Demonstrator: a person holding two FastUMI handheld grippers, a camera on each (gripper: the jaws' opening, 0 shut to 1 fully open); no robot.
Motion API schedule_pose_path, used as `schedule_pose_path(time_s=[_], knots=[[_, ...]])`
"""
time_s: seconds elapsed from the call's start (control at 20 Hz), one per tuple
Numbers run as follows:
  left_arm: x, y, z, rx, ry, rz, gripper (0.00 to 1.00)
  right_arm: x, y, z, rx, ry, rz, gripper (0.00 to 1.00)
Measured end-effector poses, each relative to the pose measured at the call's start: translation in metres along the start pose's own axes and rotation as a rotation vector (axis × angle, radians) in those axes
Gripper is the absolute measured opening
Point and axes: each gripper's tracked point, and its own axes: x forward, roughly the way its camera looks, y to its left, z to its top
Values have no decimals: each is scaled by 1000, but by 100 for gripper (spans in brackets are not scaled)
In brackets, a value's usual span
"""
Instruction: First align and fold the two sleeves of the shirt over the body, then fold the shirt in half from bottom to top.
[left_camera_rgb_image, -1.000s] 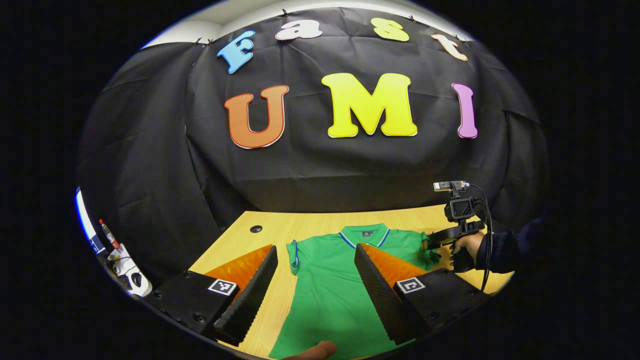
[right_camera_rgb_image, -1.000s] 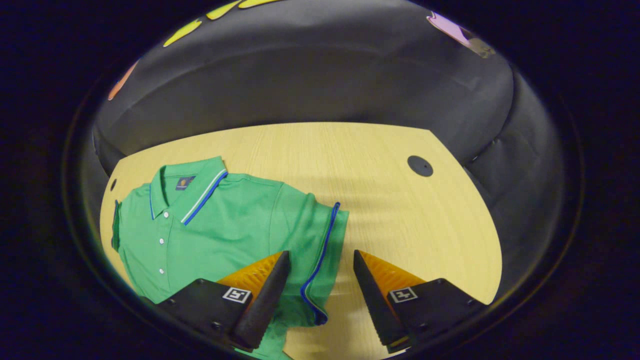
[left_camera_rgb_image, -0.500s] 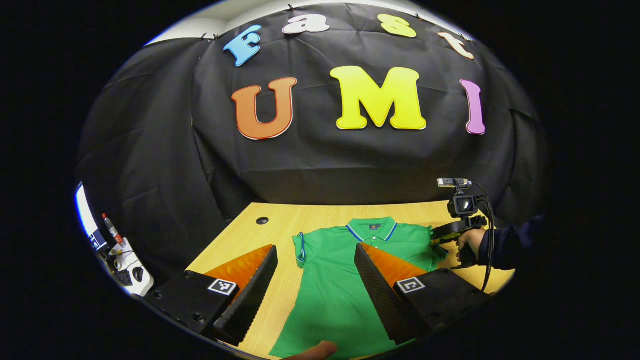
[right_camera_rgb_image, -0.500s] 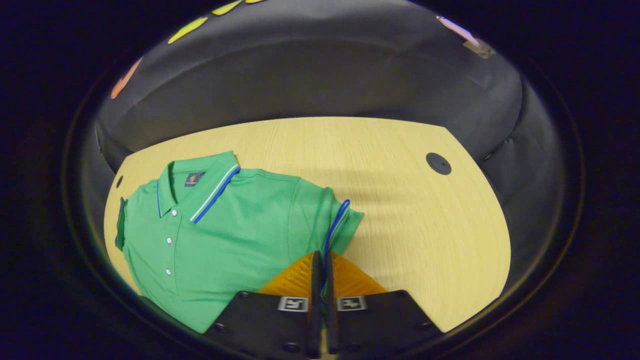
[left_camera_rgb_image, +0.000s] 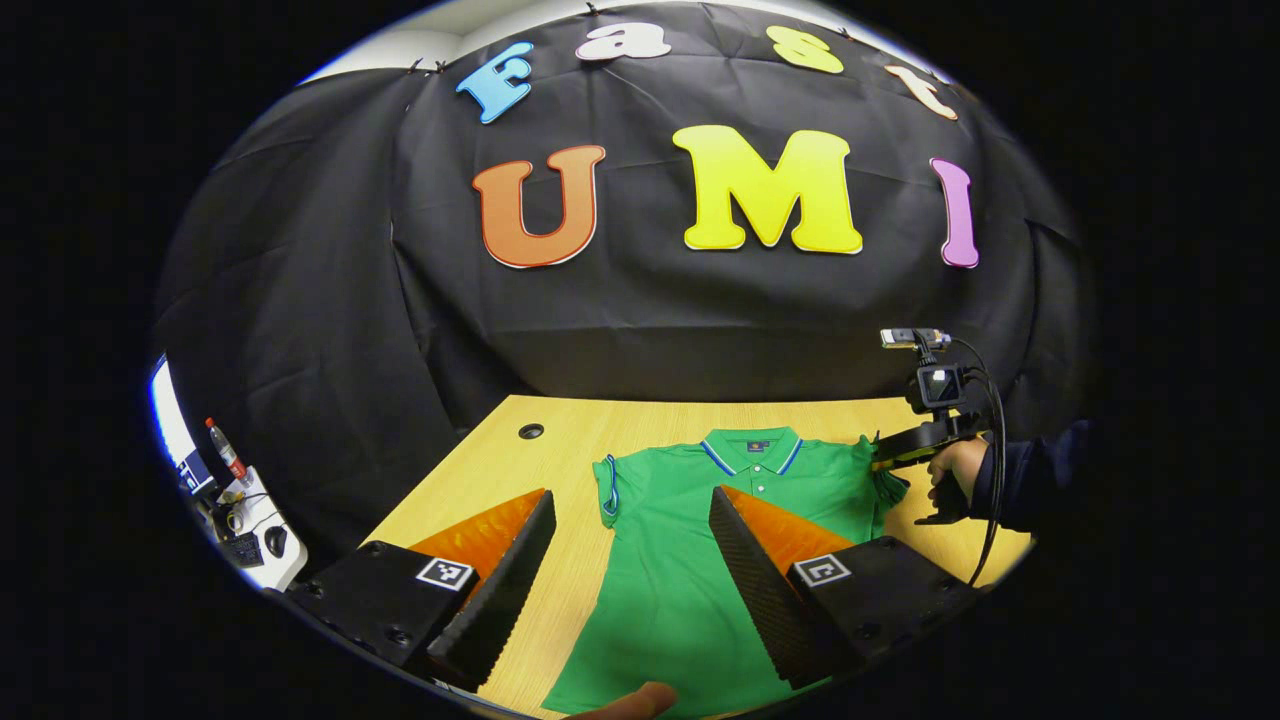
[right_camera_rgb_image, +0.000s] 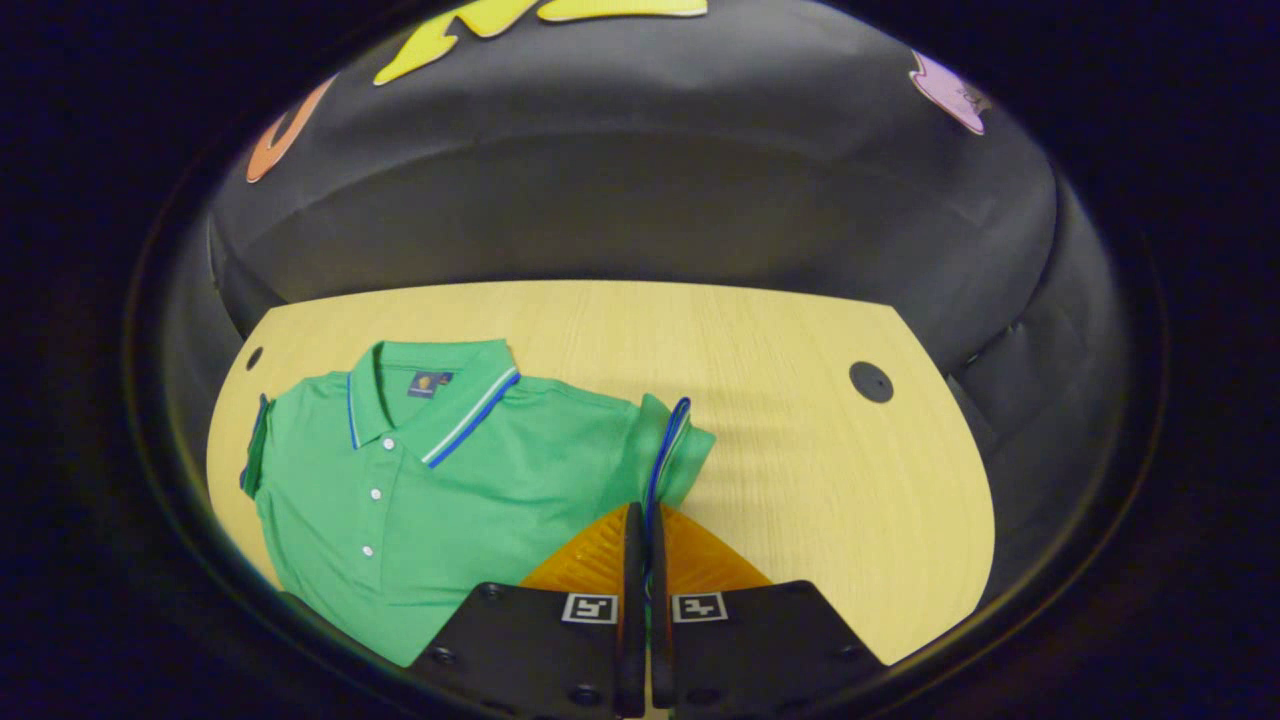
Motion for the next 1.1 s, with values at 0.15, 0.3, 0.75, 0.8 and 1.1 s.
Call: schedule_pose_path(time_s=[0.15, 0.3, 0.75, 0.8, 1.1], knots=[[-2, 6, 0, -8, -3, 5, 100, -13, 18, 11, -17, -24, 26, 5], [-6, 15, 0, -17, -9, 14, 100, -22, 39, 15, -42, -39, 52, 5], [-13, 54, -19, -47, 15, 79, 100, -20, 120, -14, -152, 8, 131, 5], [-15, 59, -21, -47, 20, 87, 100, -17, 127, -19, -166, 16, 131, 5], [-21, 81, -36, -60, 45, 124, 100, -11, 150, -42, -171, 68, 121, 7]])
